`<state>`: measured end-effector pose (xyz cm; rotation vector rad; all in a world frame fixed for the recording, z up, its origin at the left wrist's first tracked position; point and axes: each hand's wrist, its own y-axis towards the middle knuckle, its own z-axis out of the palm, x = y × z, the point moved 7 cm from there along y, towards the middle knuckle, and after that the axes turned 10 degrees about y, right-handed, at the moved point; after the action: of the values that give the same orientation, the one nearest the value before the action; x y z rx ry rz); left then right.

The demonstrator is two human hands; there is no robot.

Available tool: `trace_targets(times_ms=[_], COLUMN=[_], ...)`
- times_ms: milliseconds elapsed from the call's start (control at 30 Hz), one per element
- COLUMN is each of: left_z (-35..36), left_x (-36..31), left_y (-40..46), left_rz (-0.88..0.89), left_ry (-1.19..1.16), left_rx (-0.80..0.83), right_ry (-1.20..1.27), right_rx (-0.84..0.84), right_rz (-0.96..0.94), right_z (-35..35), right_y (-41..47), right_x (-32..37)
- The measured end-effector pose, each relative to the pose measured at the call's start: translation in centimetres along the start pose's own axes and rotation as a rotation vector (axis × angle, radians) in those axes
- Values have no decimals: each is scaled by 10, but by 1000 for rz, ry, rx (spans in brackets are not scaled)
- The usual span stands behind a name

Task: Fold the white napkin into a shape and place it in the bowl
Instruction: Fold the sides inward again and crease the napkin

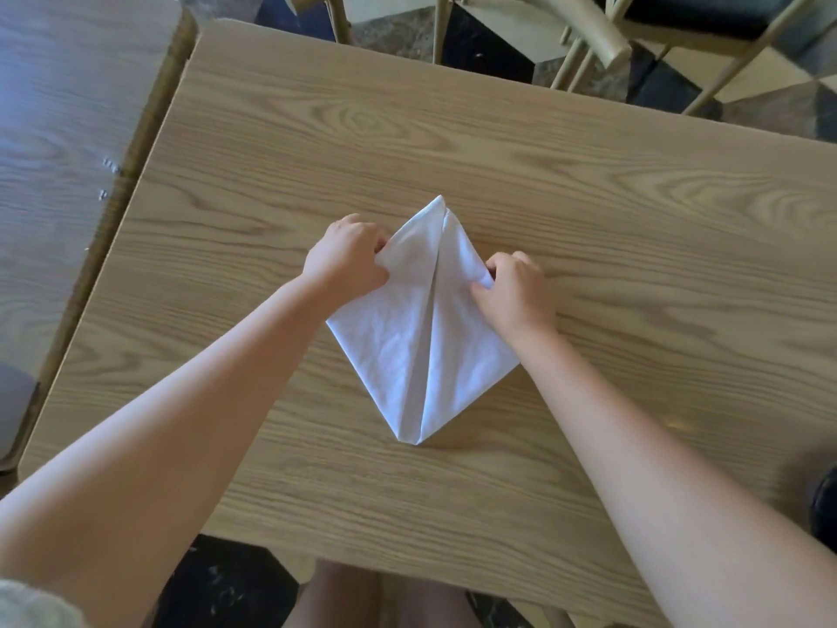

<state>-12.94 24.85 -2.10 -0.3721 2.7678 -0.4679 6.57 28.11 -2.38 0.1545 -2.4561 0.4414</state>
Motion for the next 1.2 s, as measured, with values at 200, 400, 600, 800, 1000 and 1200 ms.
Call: trace_targets(times_ms=[200, 400, 600, 800, 1000, 1200], left_z=[-22, -91, -167, -108, 33, 16], left_x=[-21, -43, -68, -71, -35, -51], left_y=[-11, -16, -47, -87, -126, -118], left_rz=[77, 143, 288, 507, 597, 445], left_ry=[-56, -193, -300, -129, 267, 119], left_rx=[-16, -232, -626, -569, -148, -461], right_ry=[202, 253, 265, -109, -368, -261], right_rx=[29, -89, -290, -335, 118, -153], right_rz=[73, -75, -421, -694, -525, -455], right_z=[-19, -89, -167, -134, -20, -34], right_y=[7, 15, -7, -57, -115, -91], right_x=[-2, 39, 97, 66, -56, -40])
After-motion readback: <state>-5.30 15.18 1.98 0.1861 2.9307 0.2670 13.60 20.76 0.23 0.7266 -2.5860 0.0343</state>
